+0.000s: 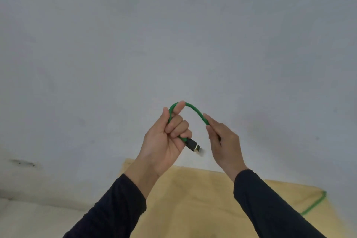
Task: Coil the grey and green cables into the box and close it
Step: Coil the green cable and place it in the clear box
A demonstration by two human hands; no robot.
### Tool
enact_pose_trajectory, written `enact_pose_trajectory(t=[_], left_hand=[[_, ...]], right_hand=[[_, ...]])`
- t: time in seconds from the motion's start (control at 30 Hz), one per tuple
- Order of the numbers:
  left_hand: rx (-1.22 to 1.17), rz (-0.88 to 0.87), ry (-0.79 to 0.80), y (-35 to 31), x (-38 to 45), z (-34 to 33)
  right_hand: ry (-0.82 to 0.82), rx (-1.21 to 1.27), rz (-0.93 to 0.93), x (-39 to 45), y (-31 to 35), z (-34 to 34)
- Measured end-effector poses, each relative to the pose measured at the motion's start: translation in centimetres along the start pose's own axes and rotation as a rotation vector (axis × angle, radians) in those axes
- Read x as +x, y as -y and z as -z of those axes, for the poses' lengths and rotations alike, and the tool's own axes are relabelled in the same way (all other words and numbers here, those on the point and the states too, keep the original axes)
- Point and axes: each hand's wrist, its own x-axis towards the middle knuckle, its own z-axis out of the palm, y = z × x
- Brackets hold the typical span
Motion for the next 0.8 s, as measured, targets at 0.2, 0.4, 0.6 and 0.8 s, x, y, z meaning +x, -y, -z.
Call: enact_pose_trajectory(t=[0.2,0.4,0.6,0.8], left_hand=[[0.156,-0.334,-0.077,2.7,2.0,-5.8],[0.967,-0.288,-0.16,4.9,1.6,-6.5],[1.253,0.011,0.176,6.3,-2.3,-9.3],[1.068,0.131,0.271,4.7,-3.4,-10.3]], right_hand=[[0.298,0.03,0.028,-5.2,0.9,4.2],[0.363,-0.131,0.255,-4.1,3.3,10.8],[0.331,-0.024,0.116,1.0,5.9,16.9],[0.366,0.254,0.016,3.3,7.8,18.9]])
